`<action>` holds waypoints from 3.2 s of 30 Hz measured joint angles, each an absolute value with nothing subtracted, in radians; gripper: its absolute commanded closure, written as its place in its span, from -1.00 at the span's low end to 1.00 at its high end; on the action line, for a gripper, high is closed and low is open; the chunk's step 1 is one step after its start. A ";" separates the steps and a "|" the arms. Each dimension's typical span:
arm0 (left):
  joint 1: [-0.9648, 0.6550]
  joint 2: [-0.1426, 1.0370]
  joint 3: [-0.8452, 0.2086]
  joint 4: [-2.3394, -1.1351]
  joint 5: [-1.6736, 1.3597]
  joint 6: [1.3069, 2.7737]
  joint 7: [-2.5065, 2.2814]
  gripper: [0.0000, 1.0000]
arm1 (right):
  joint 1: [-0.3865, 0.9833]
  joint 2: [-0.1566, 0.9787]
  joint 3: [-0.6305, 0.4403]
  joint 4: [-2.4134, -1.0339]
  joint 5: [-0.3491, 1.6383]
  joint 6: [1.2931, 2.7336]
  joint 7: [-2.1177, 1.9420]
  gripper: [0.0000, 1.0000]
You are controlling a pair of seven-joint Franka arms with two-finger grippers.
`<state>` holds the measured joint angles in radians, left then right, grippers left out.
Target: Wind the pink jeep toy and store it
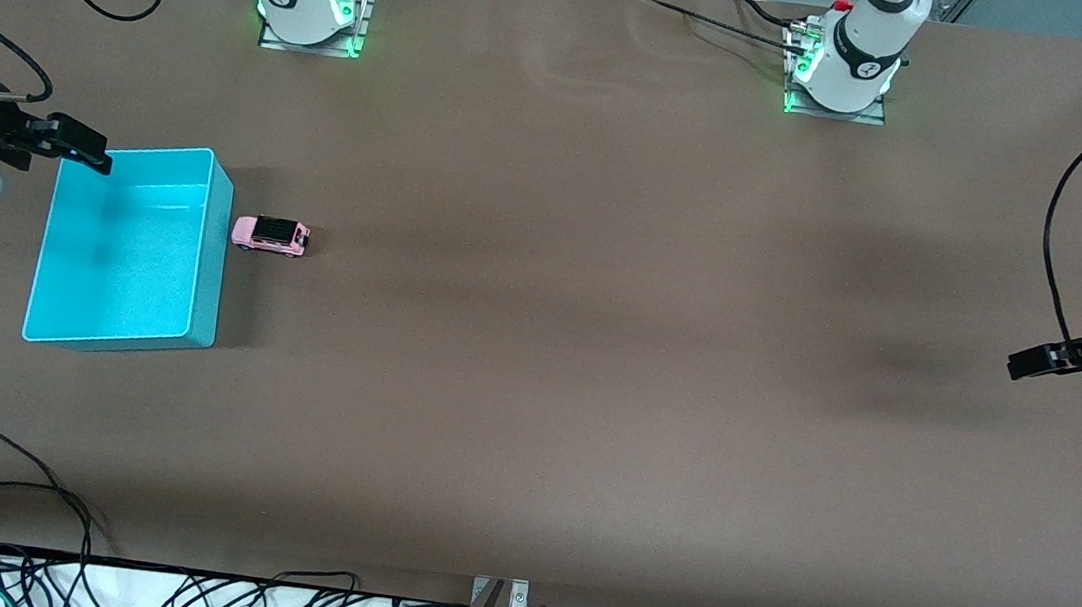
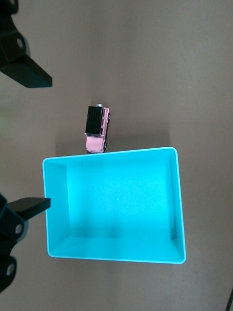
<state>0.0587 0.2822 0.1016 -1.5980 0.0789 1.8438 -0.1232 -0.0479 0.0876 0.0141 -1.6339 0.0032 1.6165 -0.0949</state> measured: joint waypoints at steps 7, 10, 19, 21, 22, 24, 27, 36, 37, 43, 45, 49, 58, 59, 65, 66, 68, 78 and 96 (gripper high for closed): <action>0.061 0.282 0.098 -1.598 0.079 1.844 -0.119 -1.00 | -0.048 0.088 0.014 -1.634 0.003 1.620 -0.095 -1.00; 0.061 0.282 0.096 -1.598 0.079 1.844 -0.119 -1.00 | -0.048 0.088 0.014 -1.634 0.003 1.621 -0.095 -1.00; 0.061 0.282 0.096 -1.598 0.079 1.844 -0.119 -1.00 | -0.048 0.089 0.014 -1.634 0.003 1.622 -0.095 -1.00; 0.061 0.282 0.095 -1.597 0.079 1.844 -0.119 -1.00 | -0.048 0.090 0.014 -1.634 0.003 1.623 -0.095 -1.00; 0.061 0.282 0.094 -1.597 0.079 1.844 -0.119 -1.00 | -0.048 0.090 0.014 -1.634 0.003 1.624 -0.095 -1.00; 0.060 0.282 0.091 -1.596 0.079 1.844 -0.119 -1.00 | -0.048 0.090 0.014 -1.634 0.003 1.630 -0.095 -1.00; 0.060 0.282 0.085 -1.595 0.068 1.844 -0.119 -1.00 | -0.048 0.090 0.014 -1.634 0.003 1.636 -0.095 -1.00; 0.059 0.270 0.052 -1.563 -0.017 1.842 -0.116 -1.00 | -0.048 0.100 0.013 -1.634 0.003 1.640 -0.095 -1.00; 0.058 0.266 0.045 -1.563 -0.017 1.836 -0.116 -1.00 | -0.048 0.100 0.013 -1.634 0.003 1.640 -0.095 -1.00; 0.055 0.245 0.008 -1.563 -0.017 1.779 -0.116 -1.00 | -0.048 0.102 0.013 -1.634 0.003 1.640 -0.094 -1.00; 0.053 0.240 0.006 -1.563 -0.014 1.769 -0.116 -1.00 | -0.048 0.106 0.013 -1.634 0.003 1.640 -0.094 -1.00; 0.053 0.232 -0.001 -1.564 -0.009 1.746 -0.111 -1.00 | -0.049 0.117 0.013 -1.634 0.003 1.640 -0.094 -1.00; 0.053 0.220 -0.021 -1.573 0.023 1.725 -0.111 -1.00 | -0.048 0.143 0.013 -1.634 0.003 1.642 -0.095 -1.00; 0.053 0.220 -0.022 -1.573 0.023 1.725 -0.111 -1.00 | -0.048 0.146 0.013 -1.634 0.003 1.644 -0.094 -1.00; 0.056 0.220 -0.022 -1.573 0.025 1.725 -0.111 -1.00 | -0.047 0.160 0.015 -1.680 0.003 1.736 -0.084 -1.00; 0.057 0.220 -0.022 -1.573 0.025 1.726 -0.111 -1.00 | -0.047 0.158 0.019 -1.703 0.003 1.765 -0.084 -1.00; 0.057 0.220 -0.022 -1.572 0.025 1.726 -0.111 -1.00 | -0.048 0.153 0.031 -1.751 0.003 1.814 -0.084 -1.00; 0.058 0.218 -0.023 -1.545 0.026 1.732 -0.102 -1.00 | -0.041 0.117 0.117 -2.001 0.003 2.007 0.050 -1.00; 0.066 0.220 -0.023 -1.560 0.026 1.736 -0.096 -1.00 | -0.039 0.104 0.139 -2.310 0.003 2.274 0.187 -1.00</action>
<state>0.0660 0.2200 -0.0234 -1.5600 0.0262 1.7361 -0.0963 -0.0392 0.1035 0.1391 -2.3103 0.0034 2.2737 0.1871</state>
